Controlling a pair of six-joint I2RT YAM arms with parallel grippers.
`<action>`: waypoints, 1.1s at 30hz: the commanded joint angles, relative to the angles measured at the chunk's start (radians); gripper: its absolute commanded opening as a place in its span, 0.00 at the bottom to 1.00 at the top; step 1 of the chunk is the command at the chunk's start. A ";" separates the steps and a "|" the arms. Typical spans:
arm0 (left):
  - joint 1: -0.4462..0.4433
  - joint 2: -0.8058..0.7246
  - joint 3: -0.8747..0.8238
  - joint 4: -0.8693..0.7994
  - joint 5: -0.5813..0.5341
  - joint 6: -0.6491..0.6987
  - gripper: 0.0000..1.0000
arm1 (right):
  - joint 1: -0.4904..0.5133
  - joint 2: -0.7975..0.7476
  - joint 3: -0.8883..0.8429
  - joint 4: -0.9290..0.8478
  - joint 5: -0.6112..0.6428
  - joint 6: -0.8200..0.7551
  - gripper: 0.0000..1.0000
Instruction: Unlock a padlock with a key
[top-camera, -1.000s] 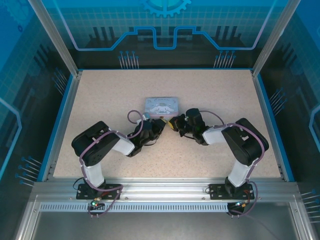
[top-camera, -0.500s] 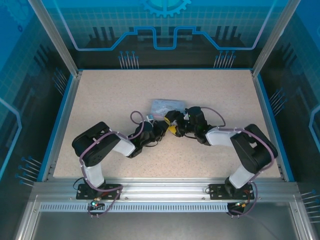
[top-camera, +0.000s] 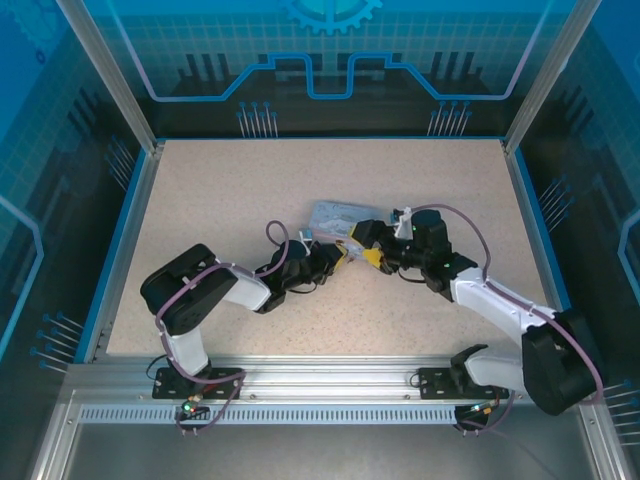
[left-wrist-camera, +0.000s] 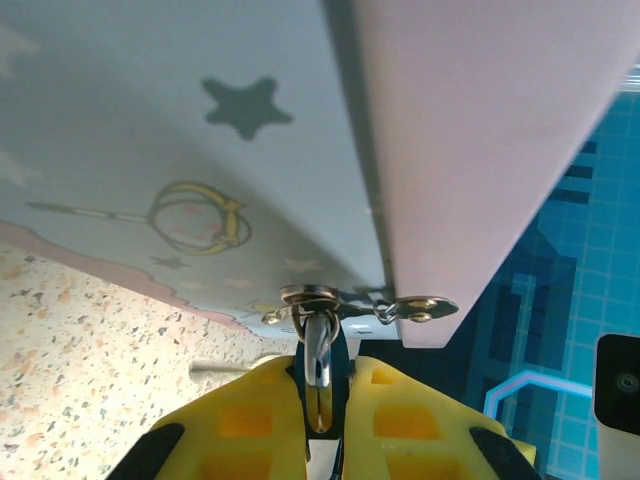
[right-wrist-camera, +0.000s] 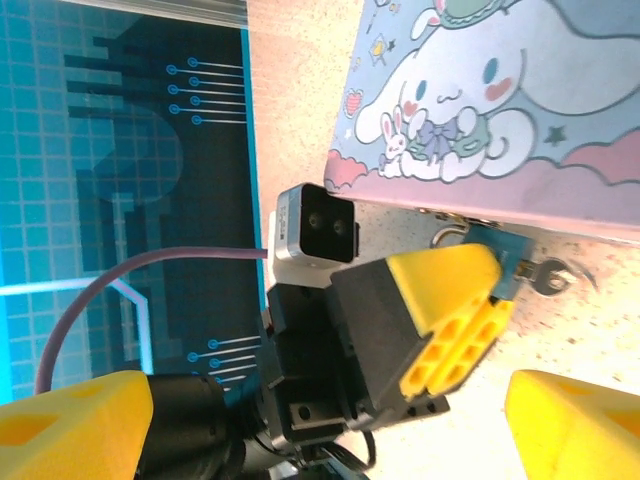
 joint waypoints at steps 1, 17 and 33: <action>0.010 -0.009 0.020 -0.001 0.027 0.028 0.00 | -0.015 -0.047 0.045 -0.244 -0.005 -0.189 0.90; 0.026 -0.086 0.074 -0.162 0.085 0.052 0.00 | 0.224 0.019 0.253 -0.558 0.487 -0.929 0.49; 0.046 -0.120 0.136 -0.288 0.156 0.043 0.00 | 0.264 0.201 0.331 -0.513 0.548 -1.080 0.35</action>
